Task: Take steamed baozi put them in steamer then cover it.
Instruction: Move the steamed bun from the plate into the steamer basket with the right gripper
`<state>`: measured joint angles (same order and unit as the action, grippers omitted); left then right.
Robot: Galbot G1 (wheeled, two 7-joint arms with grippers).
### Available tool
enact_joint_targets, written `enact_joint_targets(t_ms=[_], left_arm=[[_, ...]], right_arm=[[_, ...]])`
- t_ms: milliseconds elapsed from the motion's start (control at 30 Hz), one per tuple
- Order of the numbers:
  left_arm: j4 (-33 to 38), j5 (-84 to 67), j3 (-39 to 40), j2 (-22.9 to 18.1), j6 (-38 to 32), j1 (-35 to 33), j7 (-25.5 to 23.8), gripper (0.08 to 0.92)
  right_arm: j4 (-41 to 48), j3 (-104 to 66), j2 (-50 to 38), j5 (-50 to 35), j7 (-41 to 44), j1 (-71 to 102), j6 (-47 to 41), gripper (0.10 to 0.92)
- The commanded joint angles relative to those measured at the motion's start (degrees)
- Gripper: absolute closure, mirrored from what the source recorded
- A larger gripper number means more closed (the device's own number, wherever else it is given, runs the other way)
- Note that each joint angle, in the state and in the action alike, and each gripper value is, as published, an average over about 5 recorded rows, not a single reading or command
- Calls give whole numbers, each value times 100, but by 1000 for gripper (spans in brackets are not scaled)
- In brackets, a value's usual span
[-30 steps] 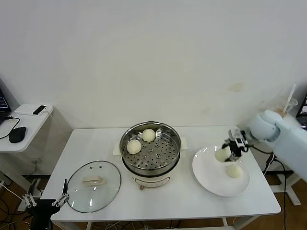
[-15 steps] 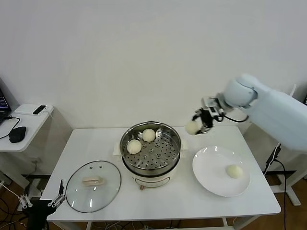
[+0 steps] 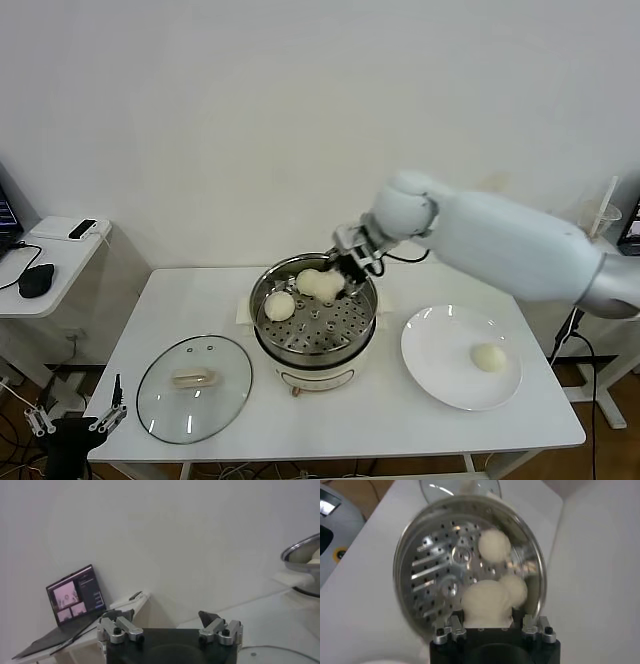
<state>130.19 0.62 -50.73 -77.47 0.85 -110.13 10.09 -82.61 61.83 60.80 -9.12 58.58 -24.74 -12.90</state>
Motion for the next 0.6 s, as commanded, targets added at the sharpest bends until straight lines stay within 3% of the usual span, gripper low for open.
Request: enact_joint_targets(t_ms=[33, 600], left_arm=[[14, -2, -29, -28, 2, 5, 2, 177], [26, -90, -17, -73, -9, -2, 21, 177]], right_arm=[[68, 676, 634, 14, -395, -16, 798, 426], [83, 963, 724, 1269, 39, -56, 1934, 423]])
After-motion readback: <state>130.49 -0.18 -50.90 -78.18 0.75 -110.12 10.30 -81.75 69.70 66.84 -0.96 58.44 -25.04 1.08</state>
